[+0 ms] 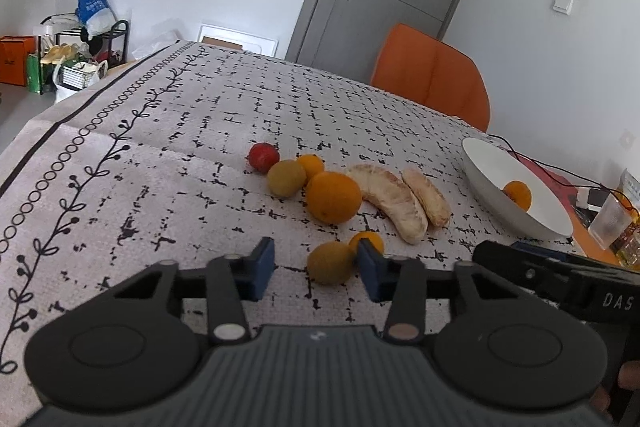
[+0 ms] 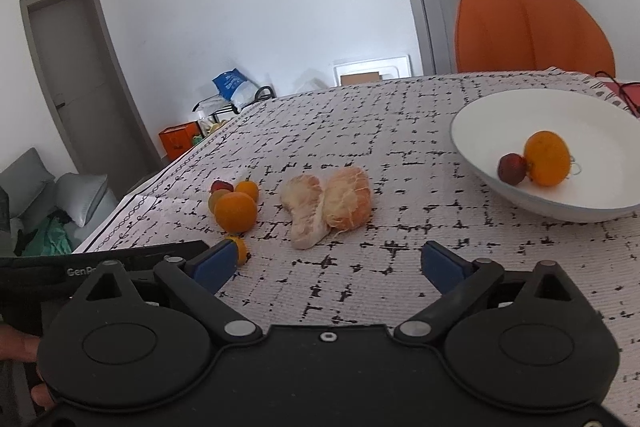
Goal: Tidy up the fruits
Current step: 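Grasp a small tangerine with the right tool while the left tool grasps a yellow-green fruit, then carry the tangerine with the right tool while the left tool carries the yellow fruit to the bowl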
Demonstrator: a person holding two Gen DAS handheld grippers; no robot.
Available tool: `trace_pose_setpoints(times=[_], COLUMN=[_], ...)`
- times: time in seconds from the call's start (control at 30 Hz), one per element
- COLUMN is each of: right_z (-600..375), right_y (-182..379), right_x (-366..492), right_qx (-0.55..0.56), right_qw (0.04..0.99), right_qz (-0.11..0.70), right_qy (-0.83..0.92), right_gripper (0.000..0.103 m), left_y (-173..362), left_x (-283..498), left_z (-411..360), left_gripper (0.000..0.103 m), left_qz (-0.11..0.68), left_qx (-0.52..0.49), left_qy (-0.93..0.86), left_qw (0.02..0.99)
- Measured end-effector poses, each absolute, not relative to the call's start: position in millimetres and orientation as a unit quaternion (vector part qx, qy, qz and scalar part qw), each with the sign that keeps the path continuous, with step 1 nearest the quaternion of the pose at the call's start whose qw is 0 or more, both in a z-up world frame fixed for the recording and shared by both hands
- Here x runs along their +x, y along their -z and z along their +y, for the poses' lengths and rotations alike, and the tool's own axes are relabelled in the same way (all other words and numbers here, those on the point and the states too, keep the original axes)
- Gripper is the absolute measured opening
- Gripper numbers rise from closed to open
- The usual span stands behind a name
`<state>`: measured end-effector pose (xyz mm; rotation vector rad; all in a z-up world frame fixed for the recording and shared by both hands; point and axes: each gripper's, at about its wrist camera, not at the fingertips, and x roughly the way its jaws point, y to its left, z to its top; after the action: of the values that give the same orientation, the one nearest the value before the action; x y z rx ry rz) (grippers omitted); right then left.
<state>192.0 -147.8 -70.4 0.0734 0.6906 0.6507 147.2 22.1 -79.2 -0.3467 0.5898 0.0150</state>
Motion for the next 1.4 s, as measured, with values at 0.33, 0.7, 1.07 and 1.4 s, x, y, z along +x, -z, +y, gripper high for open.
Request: trace_pose_setpoints(times=[0.33,0.7,1.07,1.4], right_z=[-122.3,-94.4,-74.6,-100.8], right_y=[68.9,73.5,81.8,75.1], right_x=[188.2,186.7,189.2,189.0], right_qx=[0.022,0.014,0.0,0.029], right_qw=[0.873,0.861,0.852,0.857], right_qz=[0.336,0.351,0.363,0.355], right_qy=[-0.354,-0.369,-0.377,-0.373], right_gripper=[0.077,0.059,0.023,0.008], left_y=[75.1,70.4,67.8,64.6], left_x=[140.2,128.2,121.9,127.1], left_z=[36.0,59.9,71.0,53.4], left_gripper=[0.025,0.025,0.025,0.025], left_qz=[0.281,0.268,0.261,0.262], left_qx=[-0.184,-0.19,-0.195,-0.182], left_qy=[-0.007,-0.028,-0.043,-0.029], left_qw=[0.942,0.944,0.944,0.947])
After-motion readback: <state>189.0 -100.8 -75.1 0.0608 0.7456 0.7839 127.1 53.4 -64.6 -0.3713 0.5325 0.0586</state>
